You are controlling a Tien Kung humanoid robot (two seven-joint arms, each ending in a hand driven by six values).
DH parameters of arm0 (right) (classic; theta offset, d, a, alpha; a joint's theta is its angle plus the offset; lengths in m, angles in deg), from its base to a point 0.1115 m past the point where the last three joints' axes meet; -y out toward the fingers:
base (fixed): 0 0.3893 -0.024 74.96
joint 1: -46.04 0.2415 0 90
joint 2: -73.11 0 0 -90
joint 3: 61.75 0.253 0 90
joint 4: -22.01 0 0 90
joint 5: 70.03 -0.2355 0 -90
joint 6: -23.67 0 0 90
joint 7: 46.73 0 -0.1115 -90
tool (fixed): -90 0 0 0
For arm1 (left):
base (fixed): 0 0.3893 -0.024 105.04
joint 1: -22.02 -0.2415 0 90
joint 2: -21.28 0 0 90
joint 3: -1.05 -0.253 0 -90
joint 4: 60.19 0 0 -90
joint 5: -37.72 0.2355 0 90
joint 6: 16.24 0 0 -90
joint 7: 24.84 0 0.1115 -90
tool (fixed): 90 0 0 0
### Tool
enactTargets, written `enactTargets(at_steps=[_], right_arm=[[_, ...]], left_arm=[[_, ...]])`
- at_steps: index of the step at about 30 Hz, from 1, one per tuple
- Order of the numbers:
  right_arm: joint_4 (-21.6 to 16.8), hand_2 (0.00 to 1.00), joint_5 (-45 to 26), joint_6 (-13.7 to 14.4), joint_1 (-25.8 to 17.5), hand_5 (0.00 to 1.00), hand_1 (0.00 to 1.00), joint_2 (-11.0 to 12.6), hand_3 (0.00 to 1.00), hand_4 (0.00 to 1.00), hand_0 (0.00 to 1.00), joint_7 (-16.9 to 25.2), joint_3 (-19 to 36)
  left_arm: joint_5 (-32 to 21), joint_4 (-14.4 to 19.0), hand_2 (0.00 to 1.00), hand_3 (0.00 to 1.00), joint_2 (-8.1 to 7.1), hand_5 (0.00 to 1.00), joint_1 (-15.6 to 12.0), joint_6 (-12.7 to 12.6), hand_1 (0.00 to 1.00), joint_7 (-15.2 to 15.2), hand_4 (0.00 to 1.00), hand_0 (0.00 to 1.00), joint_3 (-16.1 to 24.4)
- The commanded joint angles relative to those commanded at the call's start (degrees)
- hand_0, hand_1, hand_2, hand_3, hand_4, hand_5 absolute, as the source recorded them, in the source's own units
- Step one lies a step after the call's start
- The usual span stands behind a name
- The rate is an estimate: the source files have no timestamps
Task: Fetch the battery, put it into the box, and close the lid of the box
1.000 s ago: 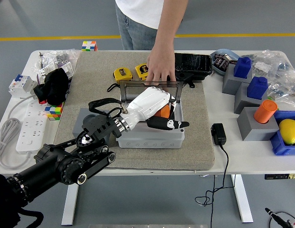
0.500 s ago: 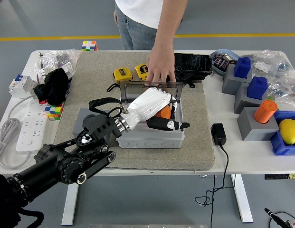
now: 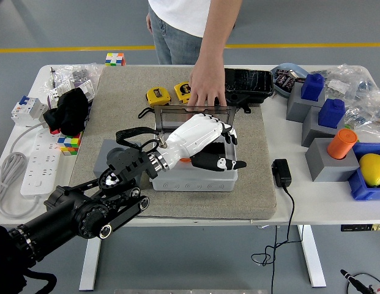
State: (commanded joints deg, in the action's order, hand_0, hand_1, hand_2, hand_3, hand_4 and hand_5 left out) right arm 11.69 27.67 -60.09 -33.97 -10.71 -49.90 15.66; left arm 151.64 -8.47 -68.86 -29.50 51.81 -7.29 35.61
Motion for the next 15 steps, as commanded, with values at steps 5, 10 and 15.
enactTargets(at_steps=[5,10,15], right_arm=[[0.0,0.788,-0.2,0.0,0.1,0.998,0.815,0.0,0.839,0.998,0.871,0.1,-0.2],[0.0,0.787,0.0,0.0,0.1,0.998,0.815,0.1,0.838,0.998,0.869,0.1,0.1],[0.0,0.784,0.0,0.0,0.1,0.998,0.815,0.0,0.837,0.998,0.866,0.1,0.4]], left_arm=[[0.3,-0.2,0.594,0.578,-0.02,0.998,0.1,0.4,0.648,-0.2,0.974,0.673,0.1],[0.1,0.0,0.664,0.635,-0.31,0.998,0.0,3.4,0.713,-0.6,0.998,0.746,0.4],[-3.1,4.6,0.735,0.701,-1.65,0.998,-2.0,11.1,0.798,-2.9,0.998,0.9,2.6]])
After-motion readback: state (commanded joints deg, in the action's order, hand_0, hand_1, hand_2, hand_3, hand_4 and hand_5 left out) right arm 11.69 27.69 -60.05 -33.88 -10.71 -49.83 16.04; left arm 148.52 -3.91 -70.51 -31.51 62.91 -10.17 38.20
